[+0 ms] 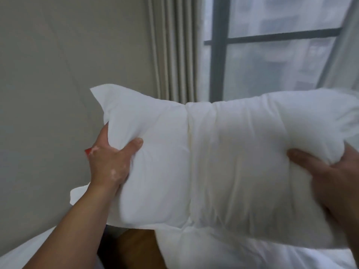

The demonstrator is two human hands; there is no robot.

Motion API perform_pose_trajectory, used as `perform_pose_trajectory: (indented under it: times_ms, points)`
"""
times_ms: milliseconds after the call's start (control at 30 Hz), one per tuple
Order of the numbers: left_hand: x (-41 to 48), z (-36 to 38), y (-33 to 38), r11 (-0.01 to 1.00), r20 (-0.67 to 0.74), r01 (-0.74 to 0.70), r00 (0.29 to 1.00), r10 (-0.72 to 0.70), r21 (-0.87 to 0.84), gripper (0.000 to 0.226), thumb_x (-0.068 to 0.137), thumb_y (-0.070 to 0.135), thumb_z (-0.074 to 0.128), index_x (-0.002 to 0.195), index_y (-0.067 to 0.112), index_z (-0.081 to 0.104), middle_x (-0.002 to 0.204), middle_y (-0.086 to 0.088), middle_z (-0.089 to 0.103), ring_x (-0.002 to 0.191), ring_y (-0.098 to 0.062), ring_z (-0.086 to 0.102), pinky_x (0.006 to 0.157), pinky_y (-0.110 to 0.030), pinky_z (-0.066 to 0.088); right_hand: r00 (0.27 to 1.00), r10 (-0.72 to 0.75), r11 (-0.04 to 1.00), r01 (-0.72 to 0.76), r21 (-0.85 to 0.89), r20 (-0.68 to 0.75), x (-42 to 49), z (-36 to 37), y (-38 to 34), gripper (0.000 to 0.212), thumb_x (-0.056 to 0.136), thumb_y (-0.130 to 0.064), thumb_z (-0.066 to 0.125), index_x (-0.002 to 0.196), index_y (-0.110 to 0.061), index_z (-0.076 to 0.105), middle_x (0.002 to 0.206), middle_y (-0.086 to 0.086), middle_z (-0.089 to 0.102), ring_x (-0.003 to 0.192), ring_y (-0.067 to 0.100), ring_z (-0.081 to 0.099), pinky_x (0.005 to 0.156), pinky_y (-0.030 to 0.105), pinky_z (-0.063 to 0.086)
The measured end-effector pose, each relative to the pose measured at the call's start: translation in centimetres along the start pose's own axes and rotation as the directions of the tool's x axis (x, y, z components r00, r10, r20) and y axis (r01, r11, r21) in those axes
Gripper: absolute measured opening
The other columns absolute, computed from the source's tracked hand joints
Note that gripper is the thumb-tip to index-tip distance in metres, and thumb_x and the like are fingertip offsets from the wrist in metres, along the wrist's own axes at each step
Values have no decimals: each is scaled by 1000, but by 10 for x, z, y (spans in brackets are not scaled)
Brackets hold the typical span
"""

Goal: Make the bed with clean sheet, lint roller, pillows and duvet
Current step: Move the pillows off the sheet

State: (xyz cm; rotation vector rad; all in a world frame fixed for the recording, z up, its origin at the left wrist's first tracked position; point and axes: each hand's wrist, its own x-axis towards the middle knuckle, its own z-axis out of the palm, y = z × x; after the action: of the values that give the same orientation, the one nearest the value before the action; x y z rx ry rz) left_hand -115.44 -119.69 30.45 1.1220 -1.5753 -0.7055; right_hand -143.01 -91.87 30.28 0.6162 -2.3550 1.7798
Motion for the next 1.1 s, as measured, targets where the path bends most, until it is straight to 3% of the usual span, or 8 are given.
perform_pose_trajectory:
  times_ms: [133,333,600,767,867,933,1000,1100]
  points:
    - [4,64,33,991,121,-115,987,106,74,79,73,45,82,143,35,45,138,4,58,127,-23,52,107,-37,41,997,62,996,-65,-62,-43,4,-37,41,50,74,-47,84,113,-23,63,111,12,71,103,39,65,89,53,51]
    - [48,127,74,953,250,-254,946,208,165,84,69,60,76,142,34,45,135,-4,60,123,-31,55,105,-46,44,975,183,979,-193,-72,-122,14,-63,82,61,76,-45,82,127,-21,59,117,3,69,110,32,62,94,48,48]
    - [102,217,36,955,537,-227,839,91,192,96,63,66,76,146,30,44,138,-11,58,123,-35,54,98,-43,44,920,352,902,-382,-201,-172,34,-60,112,65,77,-58,77,130,-25,57,123,3,68,111,32,61,86,41,45]
    - [125,260,-43,891,711,-242,693,-120,385,108,68,90,48,157,35,17,154,-15,40,136,-37,45,108,-44,38,820,518,716,-571,-401,-242,18,-24,145,115,56,-95,55,145,-27,31,135,13,57,120,39,54,98,51,47]
    - [126,281,-51,877,785,-363,619,-24,314,87,81,85,39,154,49,10,165,-10,12,149,-28,25,119,-43,23,894,285,604,-448,-659,-346,17,-4,138,88,81,-71,59,152,-38,20,156,10,29,140,37,32,110,59,35]
    - [129,294,-53,851,838,-472,541,72,231,85,76,91,32,151,56,12,166,-3,7,152,-20,16,121,-41,18,954,158,617,-296,-729,-253,18,14,116,65,94,-55,49,153,-42,25,161,1,28,145,29,29,116,60,26]
    - [133,308,-60,847,870,-500,482,101,179,89,66,97,26,147,60,18,166,-2,11,152,-20,15,122,-40,16,952,255,637,-299,-710,-172,19,35,102,60,96,-64,33,152,-46,26,162,-7,29,147,23,28,117,61,16]
    - [136,328,-76,854,889,-495,448,96,158,92,61,99,21,145,61,24,165,0,15,151,-22,18,122,-42,16,918,361,581,-361,-730,-166,15,57,108,75,84,-81,12,153,-50,15,166,-6,18,151,23,19,118,62,12]
